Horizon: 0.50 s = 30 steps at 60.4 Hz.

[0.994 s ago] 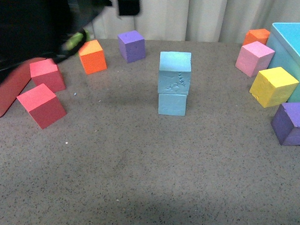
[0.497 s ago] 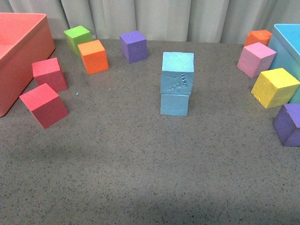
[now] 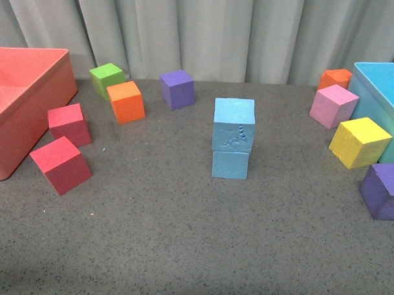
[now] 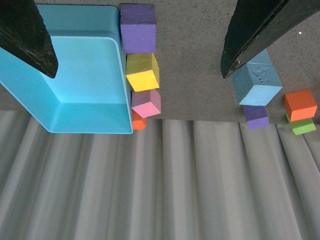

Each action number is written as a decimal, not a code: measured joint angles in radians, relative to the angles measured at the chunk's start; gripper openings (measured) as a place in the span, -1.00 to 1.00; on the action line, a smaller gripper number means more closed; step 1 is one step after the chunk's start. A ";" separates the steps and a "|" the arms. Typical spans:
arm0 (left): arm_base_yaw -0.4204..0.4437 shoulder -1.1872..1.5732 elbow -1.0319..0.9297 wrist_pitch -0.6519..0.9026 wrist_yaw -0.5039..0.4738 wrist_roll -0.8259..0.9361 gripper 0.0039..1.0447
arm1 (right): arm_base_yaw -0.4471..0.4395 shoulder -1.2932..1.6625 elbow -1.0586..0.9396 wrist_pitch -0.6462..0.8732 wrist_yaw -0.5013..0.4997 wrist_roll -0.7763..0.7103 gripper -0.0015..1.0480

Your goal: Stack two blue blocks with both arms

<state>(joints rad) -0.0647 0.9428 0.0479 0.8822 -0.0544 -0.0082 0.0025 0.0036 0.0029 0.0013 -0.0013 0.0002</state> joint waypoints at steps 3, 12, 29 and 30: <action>0.039 -0.048 -0.010 -0.040 0.042 0.001 -0.93 | 0.000 0.000 0.000 0.000 0.000 0.000 0.81; 0.061 -0.192 -0.027 -0.161 0.052 0.001 -0.93 | 0.000 0.000 0.000 0.000 0.000 0.000 0.81; 0.062 -0.399 -0.029 -0.345 0.052 0.001 -0.93 | 0.000 0.000 0.000 0.000 0.000 0.000 0.81; 0.062 -0.411 -0.029 -0.357 0.052 0.001 -0.93 | 0.000 0.000 0.000 0.000 0.000 0.000 0.81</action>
<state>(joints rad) -0.0025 0.5320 0.0193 0.5255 -0.0025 -0.0074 0.0025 0.0036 0.0029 0.0013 -0.0013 0.0002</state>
